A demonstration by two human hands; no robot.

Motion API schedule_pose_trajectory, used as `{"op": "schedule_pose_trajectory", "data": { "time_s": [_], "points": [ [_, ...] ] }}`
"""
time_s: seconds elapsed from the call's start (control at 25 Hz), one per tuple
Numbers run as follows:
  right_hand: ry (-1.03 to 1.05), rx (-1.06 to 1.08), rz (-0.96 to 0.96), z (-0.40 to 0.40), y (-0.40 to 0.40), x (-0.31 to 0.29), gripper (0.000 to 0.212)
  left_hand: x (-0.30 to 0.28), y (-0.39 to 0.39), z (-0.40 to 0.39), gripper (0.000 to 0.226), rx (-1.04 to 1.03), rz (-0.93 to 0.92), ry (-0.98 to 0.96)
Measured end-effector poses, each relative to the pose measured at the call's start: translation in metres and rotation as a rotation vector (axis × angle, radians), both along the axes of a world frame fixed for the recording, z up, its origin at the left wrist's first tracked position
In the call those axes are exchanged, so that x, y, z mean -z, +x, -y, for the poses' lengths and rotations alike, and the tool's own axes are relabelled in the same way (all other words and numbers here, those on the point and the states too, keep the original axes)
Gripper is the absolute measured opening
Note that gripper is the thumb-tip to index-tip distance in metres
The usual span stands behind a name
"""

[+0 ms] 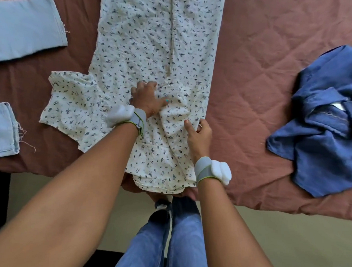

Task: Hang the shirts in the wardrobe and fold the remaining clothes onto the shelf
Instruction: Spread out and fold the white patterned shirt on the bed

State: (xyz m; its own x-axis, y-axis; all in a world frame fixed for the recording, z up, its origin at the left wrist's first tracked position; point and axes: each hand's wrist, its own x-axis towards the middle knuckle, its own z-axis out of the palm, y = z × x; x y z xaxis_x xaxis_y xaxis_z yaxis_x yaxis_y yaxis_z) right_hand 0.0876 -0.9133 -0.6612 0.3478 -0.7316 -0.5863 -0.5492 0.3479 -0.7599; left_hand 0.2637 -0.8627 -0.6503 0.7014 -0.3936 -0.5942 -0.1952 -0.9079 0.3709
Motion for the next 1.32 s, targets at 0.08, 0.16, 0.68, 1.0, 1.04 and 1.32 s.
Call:
{"op": "schedule_pose_trajectory", "data": {
  "time_s": [0.08,0.16,0.68,1.0,1.04,1.32],
  "points": [
    [-0.01,-0.007,-0.063,0.009,0.002,0.01,0.034,0.001,0.01,-0.001,0.038,-0.183,-0.083,-0.168],
    [0.021,0.001,-0.115,0.01,-0.005,0.017,0.035,-0.003,0.021,-0.002,0.017,-0.368,-0.216,-0.36],
    [-0.653,-0.89,-0.327,0.02,0.018,-0.005,0.058,0.022,-0.079,-0.028,0.068,0.75,0.442,0.034],
    [-0.668,-0.933,-0.379,0.061,0.063,-0.015,0.067,-0.004,0.004,-0.022,0.078,0.346,0.455,0.031],
    [-0.698,-1.086,-0.253,0.064,0.076,-0.018,0.063,-0.007,0.023,-0.022,0.068,0.284,0.482,0.014],
    [-0.615,-0.961,-0.233,0.106,0.177,0.0,0.055,-0.01,0.111,-0.031,0.082,0.048,0.246,0.179]
  ]
}}
